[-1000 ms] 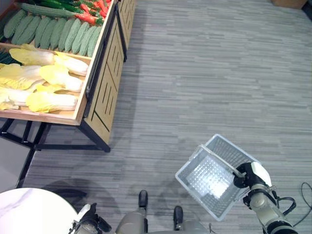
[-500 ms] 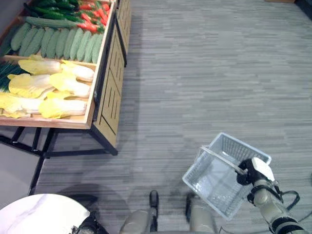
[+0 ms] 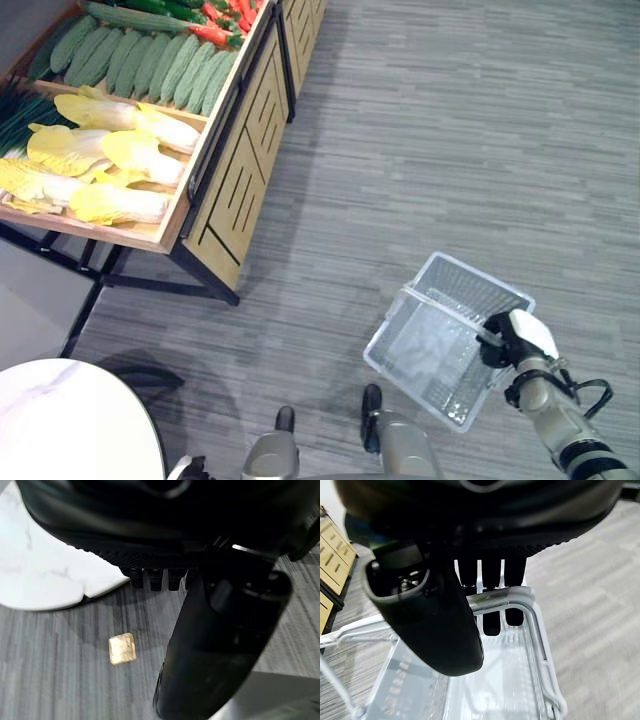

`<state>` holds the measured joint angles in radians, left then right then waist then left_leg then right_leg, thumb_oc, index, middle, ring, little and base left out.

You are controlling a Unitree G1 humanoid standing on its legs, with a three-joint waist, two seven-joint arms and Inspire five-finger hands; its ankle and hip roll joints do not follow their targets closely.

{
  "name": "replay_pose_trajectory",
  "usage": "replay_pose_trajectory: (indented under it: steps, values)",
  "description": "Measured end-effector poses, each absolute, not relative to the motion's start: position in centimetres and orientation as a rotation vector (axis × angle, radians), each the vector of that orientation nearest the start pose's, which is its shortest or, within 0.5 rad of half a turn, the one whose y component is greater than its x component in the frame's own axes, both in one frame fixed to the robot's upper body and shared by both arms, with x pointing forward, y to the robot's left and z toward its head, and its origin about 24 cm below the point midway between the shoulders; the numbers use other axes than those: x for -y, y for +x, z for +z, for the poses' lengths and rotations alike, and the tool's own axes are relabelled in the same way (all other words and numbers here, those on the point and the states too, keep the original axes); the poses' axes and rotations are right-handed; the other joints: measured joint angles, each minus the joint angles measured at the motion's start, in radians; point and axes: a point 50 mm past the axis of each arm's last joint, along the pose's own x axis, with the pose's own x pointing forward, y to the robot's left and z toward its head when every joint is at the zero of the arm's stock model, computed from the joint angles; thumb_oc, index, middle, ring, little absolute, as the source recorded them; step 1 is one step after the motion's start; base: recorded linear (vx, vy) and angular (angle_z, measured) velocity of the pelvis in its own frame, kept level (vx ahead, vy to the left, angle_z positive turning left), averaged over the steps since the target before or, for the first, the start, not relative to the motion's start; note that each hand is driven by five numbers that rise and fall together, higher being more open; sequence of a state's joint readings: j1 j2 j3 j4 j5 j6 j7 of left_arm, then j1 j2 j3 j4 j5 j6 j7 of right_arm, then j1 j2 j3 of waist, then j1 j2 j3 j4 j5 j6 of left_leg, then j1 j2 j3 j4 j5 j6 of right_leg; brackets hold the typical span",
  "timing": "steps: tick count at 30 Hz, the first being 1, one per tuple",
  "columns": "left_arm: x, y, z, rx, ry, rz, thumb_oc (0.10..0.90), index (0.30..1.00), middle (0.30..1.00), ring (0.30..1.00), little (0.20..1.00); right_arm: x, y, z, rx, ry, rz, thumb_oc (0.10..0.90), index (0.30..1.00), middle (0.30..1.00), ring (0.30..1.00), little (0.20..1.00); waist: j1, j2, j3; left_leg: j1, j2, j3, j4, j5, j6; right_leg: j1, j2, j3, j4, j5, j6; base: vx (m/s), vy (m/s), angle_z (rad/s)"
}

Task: Get the vegetables into the basket

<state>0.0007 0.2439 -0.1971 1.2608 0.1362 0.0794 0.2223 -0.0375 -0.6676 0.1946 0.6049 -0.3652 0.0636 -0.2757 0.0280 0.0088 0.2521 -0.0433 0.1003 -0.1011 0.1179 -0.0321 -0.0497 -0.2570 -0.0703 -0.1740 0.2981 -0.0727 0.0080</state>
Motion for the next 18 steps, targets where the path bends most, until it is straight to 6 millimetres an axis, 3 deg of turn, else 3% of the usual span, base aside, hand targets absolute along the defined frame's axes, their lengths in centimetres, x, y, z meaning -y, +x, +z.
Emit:
replay_pose_trajectory:
  steps: [3, 7, 9, 10, 11, 12, 13, 15, 18]
  values:
    - [-24.3, 9.2, -15.9, -1.250, 0.596, 0.110, 0.900, 1.000, 1.000, 1.000, 1.000, 33.4, 21.3, -2.1, -0.539, -1.142, -0.219, 0.400, 0.300, 0.300, 0.300, 0.300, -0.003, 0.008, -0.011, -0.008, 0.015, -0.034, 0.008, 0.030, -0.034, 0.019, 0.017, -0.023, -0.008, -0.021, -0.010, 0.13, -0.217, 0.19]
    - [-24.4, 11.0, -15.4, -1.199, 0.584, 0.163, 0.900, 1.000, 1.000, 1.000, 1.000, 34.0, 19.4, -3.2, -0.603, -1.137, -0.218, 0.400, 0.300, 0.300, 0.300, 0.300, -0.006, 0.009, -0.019, -0.067, 0.014, -0.022, 0.075, 0.077, -0.064, 0.058, 0.010, -0.073, -0.063, -0.031, -0.011, 0.09, -0.130, 0.46]
    - [-24.4, 11.6, -15.2, -1.179, 0.589, 0.168, 0.900, 1.000, 1.000, 1.000, 1.000, 34.2, 18.7, -3.5, -0.626, -1.139, -0.223, 0.400, 0.300, 0.300, 0.300, 0.300, 0.000, 0.005, -0.018, -0.117, 0.014, 0.003, 0.108, 0.087, -0.086, 0.076, 0.009, -0.101, -0.114, -0.007, -0.036, 0.13, 0.008, 0.39]
    - [-24.3, 11.6, -15.2, -1.179, 0.592, 0.161, 0.900, 1.000, 1.000, 1.000, 1.000, 34.2, 18.4, -3.7, -0.636, -1.135, -0.234, 0.400, 0.300, 0.300, 0.300, 0.300, 0.005, 0.001, -0.016, -0.138, 0.015, 0.041, 0.066, 0.070, -0.084, 0.090, 0.013, -0.102, -0.150, -0.010, -0.054, 0.19, 0.094, 0.32]
    - [-24.2, 11.7, -15.2, -1.175, 0.602, 0.150, 0.900, 1.000, 1.000, 1.000, 1.000, 34.3, 18.4, -3.7, -0.639, -1.136, -0.241, 0.400, 0.300, 0.300, 0.300, 0.300, 0.007, 0.004, -0.017, -0.140, 0.010, 0.053, -0.009, 0.069, -0.086, 0.100, 0.016, -0.102, -0.178, -0.004, -0.046, 0.15, 0.076, 0.36]
    - [-24.1, 11.7, -15.2, -1.174, 0.601, 0.149, 0.900, 1.000, 1.000, 1.000, 1.000, 34.3, 18.4, -3.8, -0.639, -1.137, -0.251, 0.400, 0.300, 0.300, 0.300, 0.300, 0.011, 0.006, -0.016, -0.162, 0.009, 0.070, -0.101, 0.087, -0.087, 0.115, 0.024, -0.101, -0.213, 0.020, -0.011, 0.16, 0.064, 0.14]
    - [-24.2, 11.7, -15.2, -1.173, 0.604, 0.152, 0.900, 1.000, 1.000, 1.000, 1.000, 34.2, 18.3, -4.1, -0.649, -1.129, -0.258, 0.400, 0.300, 0.300, 0.300, 0.300, 0.032, 0.008, -0.015, -0.184, 0.013, 0.073, -0.162, 0.112, -0.089, 0.138, 0.039, -0.096, -0.250, 0.042, -0.009, 0.24, 0.117, -0.17]
    - [-24.4, 10.5, -15.5, -1.205, 0.603, 0.153, 0.900, 1.000, 1.000, 1.000, 1.000, 33.8, 18.9, -4.0, -0.630, -1.121, -0.252, 0.400, 0.300, 0.300, 0.300, 0.300, 0.052, 0.022, -0.014, -0.204, 0.031, 0.070, -0.155, 0.142, -0.080, 0.176, 0.070, -0.074, -0.277, 0.050, -0.020, 0.32, 0.202, -0.58]
    - [-24.5, 7.8, -16.1, -1.288, 0.604, 0.146, 0.900, 1.000, 1.000, 1.000, 1.000, 33.1, 20.0, -3.6, -0.582, -1.111, -0.252, 0.400, 0.300, 0.300, 0.300, 0.300, 0.052, 0.024, -0.015, -0.168, 0.003, 0.068, -0.145, 0.164, -0.035, 0.223, 0.091, 0.008, -0.309, 0.050, -0.008, 0.24, 0.265, -0.89]
